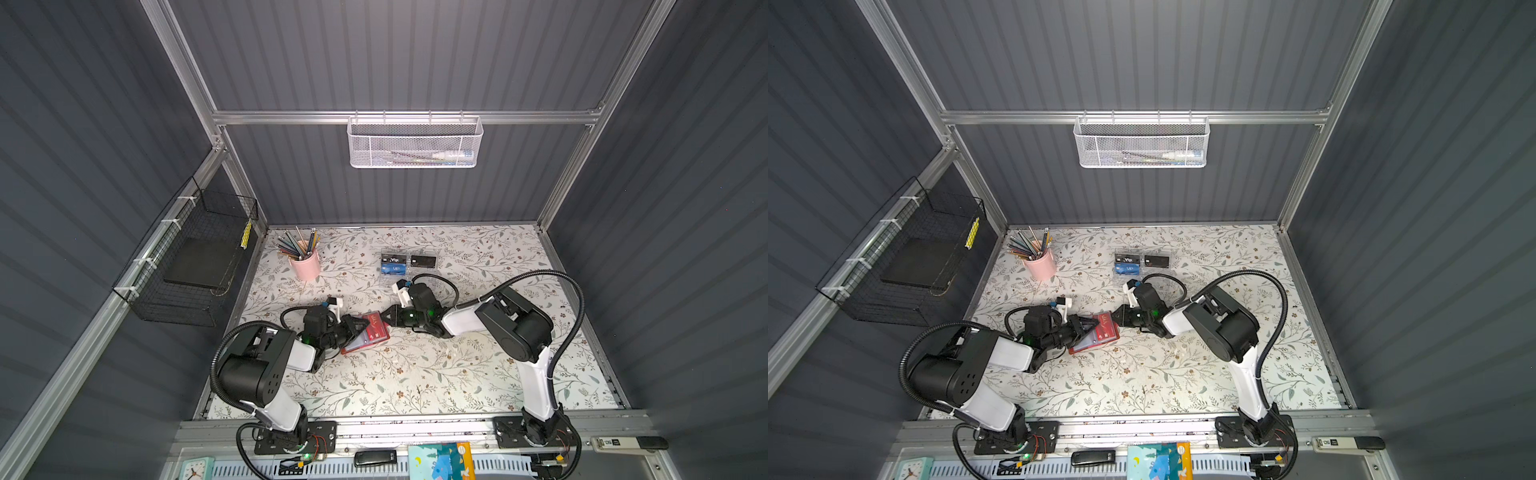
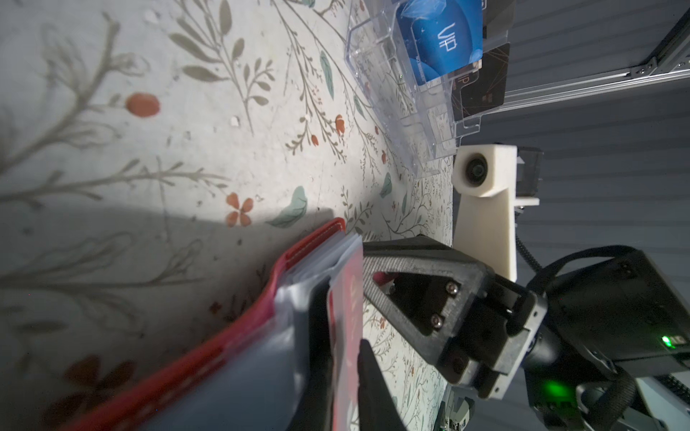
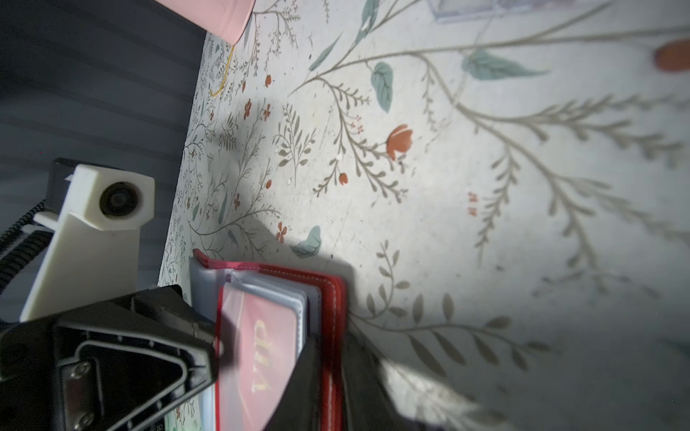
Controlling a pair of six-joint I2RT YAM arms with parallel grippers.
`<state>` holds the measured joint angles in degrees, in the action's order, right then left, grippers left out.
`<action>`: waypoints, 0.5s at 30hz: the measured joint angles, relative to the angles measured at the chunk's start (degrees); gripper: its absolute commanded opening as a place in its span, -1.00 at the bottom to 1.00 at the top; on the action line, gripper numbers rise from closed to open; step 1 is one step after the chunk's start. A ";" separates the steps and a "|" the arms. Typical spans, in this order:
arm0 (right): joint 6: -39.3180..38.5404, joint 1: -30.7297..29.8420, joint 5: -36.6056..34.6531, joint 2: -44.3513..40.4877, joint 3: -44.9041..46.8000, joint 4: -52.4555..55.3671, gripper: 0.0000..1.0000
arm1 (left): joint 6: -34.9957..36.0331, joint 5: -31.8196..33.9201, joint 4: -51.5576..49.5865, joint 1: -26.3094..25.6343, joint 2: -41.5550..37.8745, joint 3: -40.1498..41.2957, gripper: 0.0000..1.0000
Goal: Take the credit cards out of the card holder
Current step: Take out the credit card from the card holder.
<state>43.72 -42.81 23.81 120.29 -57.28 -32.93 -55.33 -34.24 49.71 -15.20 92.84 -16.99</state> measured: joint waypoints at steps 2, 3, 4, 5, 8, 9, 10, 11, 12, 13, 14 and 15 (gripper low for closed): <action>0.00 0.20 -0.02 0.04 0.00 -0.09 -0.65 | -0.59 0.33 1.14 -0.35 1.03 0.00 -0.68; 0.02 0.26 -0.02 0.09 0.00 -0.17 -0.65 | -0.85 0.44 1.73 -0.50 1.55 0.00 -0.67; 0.02 0.33 -0.13 0.09 0.00 -0.26 -0.65 | -1.07 0.57 2.19 -0.61 1.92 0.00 -0.66; 0.04 0.39 -0.22 0.09 0.00 -0.31 -0.65 | -1.36 0.63 2.78 -0.76 2.29 0.00 -0.65; 0.17 0.55 -0.50 0.11 0.00 -0.42 -0.65 | -2.12 1.03 4.17 -1.25 2.84 0.00 -0.64; 0.22 0.57 -0.68 0.13 0.00 -0.50 -0.65 | -2.40 1.14 4.76 -1.40 3.06 0.00 -0.63; 0.26 0.63 -0.70 0.15 0.00 -0.59 -0.65 | -2.67 1.20 5.35 -1.51 3.26 0.00 -0.63; 0.31 0.68 -0.74 0.20 0.00 -0.72 -0.65 | -3.02 1.25 6.10 -1.62 3.54 0.00 -0.62; 0.42 0.68 -0.90 0.22 0.00 -0.81 -0.65 | -3.45 1.27 6.99 -1.73 3.85 0.00 -0.62; 0.44 0.70 -1.01 0.20 0.02 -0.83 -0.65 | -3.78 1.29 7.65 -1.79 4.09 0.00 -0.60; 0.50 0.72 -1.11 0.22 0.04 -0.94 -0.65 | -4.15 1.46 8.55 -1.92 4.48 0.00 -0.60; 0.63 0.79 -1.22 0.22 0.07 -0.98 -0.65 | -4.52 1.64 9.53 -2.08 4.94 0.00 -0.59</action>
<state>44.36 -42.02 22.59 120.51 -57.21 -33.91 -59.86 -32.60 59.24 -17.28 97.78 -16.99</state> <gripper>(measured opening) 0.173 0.199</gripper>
